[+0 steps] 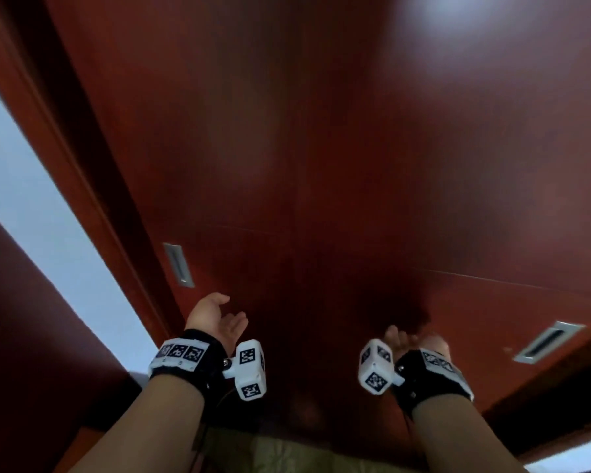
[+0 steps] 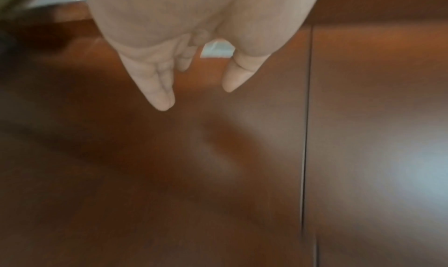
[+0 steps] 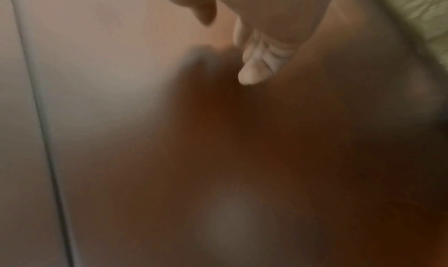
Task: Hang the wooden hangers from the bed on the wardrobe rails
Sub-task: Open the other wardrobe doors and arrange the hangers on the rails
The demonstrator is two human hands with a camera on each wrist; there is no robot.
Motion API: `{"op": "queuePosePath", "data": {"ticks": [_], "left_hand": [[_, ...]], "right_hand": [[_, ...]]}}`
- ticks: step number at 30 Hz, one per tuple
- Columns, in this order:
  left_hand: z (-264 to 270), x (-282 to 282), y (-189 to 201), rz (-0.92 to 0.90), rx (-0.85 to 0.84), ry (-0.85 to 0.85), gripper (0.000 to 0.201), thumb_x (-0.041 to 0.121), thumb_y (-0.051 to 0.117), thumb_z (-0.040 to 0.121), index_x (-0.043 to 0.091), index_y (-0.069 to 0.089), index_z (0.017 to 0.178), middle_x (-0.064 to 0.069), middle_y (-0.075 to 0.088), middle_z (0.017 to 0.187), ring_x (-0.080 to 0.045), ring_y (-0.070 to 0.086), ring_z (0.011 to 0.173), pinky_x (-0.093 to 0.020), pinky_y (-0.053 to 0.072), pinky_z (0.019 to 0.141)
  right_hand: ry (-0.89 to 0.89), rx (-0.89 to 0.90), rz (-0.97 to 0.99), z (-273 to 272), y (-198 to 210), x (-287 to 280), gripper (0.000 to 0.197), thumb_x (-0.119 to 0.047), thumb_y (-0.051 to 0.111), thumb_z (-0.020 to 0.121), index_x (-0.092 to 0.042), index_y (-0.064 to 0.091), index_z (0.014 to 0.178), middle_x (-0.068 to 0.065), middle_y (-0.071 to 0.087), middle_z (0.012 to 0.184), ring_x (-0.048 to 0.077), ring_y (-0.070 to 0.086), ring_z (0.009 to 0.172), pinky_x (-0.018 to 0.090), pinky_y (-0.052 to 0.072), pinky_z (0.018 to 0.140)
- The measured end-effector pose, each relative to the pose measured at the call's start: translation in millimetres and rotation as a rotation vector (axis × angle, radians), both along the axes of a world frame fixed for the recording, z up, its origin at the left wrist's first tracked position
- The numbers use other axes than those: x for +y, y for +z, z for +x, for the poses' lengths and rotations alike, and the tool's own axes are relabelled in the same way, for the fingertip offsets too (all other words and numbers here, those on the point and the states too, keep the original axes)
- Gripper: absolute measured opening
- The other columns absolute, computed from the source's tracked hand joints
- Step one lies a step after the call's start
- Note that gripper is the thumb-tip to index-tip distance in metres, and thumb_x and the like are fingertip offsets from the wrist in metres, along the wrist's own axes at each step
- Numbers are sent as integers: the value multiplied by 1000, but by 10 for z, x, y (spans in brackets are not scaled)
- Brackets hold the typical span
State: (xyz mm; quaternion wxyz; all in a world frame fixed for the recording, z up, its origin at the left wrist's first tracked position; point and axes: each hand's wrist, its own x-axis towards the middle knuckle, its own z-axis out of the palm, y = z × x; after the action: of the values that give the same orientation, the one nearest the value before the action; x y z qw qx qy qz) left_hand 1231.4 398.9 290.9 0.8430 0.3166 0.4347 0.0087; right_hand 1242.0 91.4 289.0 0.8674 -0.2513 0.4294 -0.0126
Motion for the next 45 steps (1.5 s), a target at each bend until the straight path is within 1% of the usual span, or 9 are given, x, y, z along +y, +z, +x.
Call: {"op": "queuePosePath", "data": {"ticks": [6,12,14,16,19,24,30,39,45], "left_hand": [[201,534,130,137,-78,-293,35,21,57,94,4,62,124,-13,65,127,-27,63,111,-37,50,91],[543,194,538,268,-216,-719,49,36,55,99,3,58,134,-18,61,134,-30,58,124,-41,48,105],[607,20,677,282,-237,-839,68,51,50,100,0,47,144,-24,50,145,-33,50,134,-44,42,112],[666,-146,761,300,-221,-935,92,69,45,94,-3,36,150,-26,39,152,-35,42,140,-45,37,116],[696,-340,850,338,-170,-1016,108,80,43,87,-6,27,152,-29,33,155,-37,39,142,-44,33,119],[729,-487,959,412,-144,-1098,109,79,40,88,-9,29,150,-27,40,150,-35,44,137,-40,37,112],[739,-748,943,396,-148,-1120,118,83,44,82,-10,24,151,-30,36,152,-35,43,140,-41,35,117],[735,-1492,917,411,-158,-1168,120,85,45,80,-9,22,152,-30,32,155,-36,39,143,-43,33,119],[692,-2094,913,383,-173,-1186,112,81,43,85,-7,22,153,-29,31,156,-35,37,144,-43,31,120]], "right_hand": [[378,21,55,220,-34,1394,51,-33,42,101,-3,42,143,23,54,134,36,58,116,41,47,102],[249,-1,242,277,27,1756,57,-25,42,97,-17,27,151,32,36,147,48,42,132,58,38,107],[123,4,318,307,19,1739,61,-21,44,95,-16,23,153,27,38,144,48,42,130,61,38,105],[44,14,356,362,18,1705,57,-17,45,95,-12,27,150,20,44,123,46,48,121,60,41,103],[54,50,438,395,27,1642,50,-19,47,94,-11,35,141,23,43,108,47,46,121,59,46,96],[57,84,442,420,-29,1495,62,-22,51,88,-15,32,146,8,43,137,48,46,121,65,48,86],[72,77,375,422,-54,1162,66,-21,50,86,-15,29,148,8,42,137,48,47,119,63,46,90],[5,29,346,406,-66,408,64,-21,49,88,-13,29,148,8,41,134,44,50,89,61,48,89],[-29,-3,334,364,-85,-164,61,-21,50,87,-14,33,146,9,40,135,44,51,93,61,48,89]]}}
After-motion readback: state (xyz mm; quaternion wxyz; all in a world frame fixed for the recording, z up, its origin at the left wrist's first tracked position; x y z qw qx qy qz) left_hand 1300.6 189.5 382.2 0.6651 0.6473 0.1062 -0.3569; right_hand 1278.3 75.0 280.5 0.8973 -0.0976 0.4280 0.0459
